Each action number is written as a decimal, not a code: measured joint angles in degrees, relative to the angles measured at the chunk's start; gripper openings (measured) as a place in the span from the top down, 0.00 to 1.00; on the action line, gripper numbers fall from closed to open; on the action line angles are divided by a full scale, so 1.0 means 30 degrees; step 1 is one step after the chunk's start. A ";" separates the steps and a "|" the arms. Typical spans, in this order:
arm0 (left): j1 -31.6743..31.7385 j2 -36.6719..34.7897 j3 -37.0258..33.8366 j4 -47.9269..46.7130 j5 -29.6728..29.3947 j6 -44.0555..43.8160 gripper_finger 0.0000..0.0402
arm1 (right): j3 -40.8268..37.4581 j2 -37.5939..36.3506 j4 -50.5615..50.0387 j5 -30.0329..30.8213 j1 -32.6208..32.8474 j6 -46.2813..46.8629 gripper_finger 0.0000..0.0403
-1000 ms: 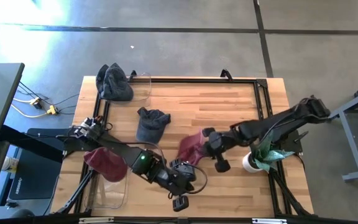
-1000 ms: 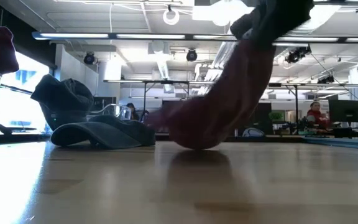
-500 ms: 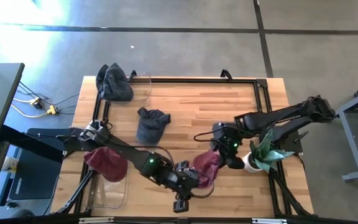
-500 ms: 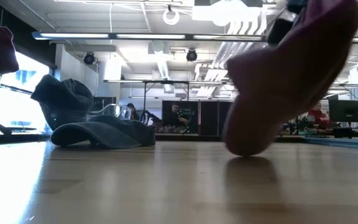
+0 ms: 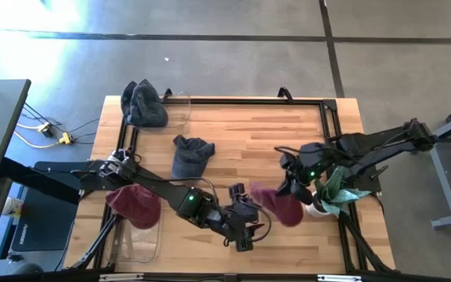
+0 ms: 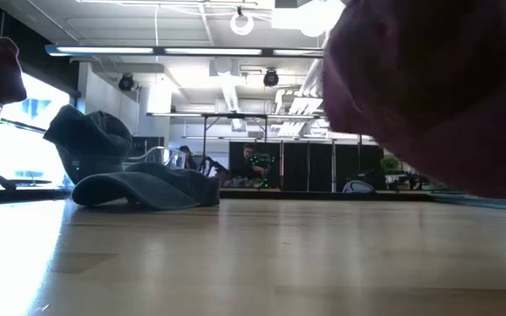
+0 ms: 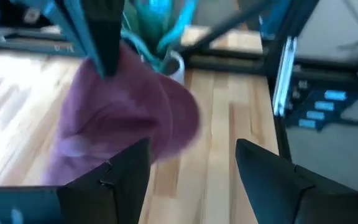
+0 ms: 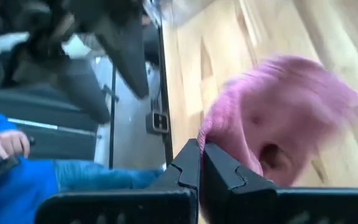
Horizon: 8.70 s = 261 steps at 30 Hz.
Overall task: Pick & Place hat
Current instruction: Put the red cap into the bottom transparent bin
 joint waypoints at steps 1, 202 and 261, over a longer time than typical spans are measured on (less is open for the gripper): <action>0.0109 0.0058 0.0000 0.0291 -0.0318 0.0090 0.43 | 0.0000 -0.0138 0.0102 0.0197 0.0026 0.0015 1.00; -1.3344 -0.9463 -0.8022 -1.8397 0.3447 -1.0340 1.00 | 0.0007 0.4462 0.9513 1.1052 0.3040 0.1517 0.61; -1.3359 -0.7780 -1.5676 -1.2289 0.6404 -2.2005 1.00 | 0.0007 0.4462 0.9509 1.1106 0.3085 0.1291 0.61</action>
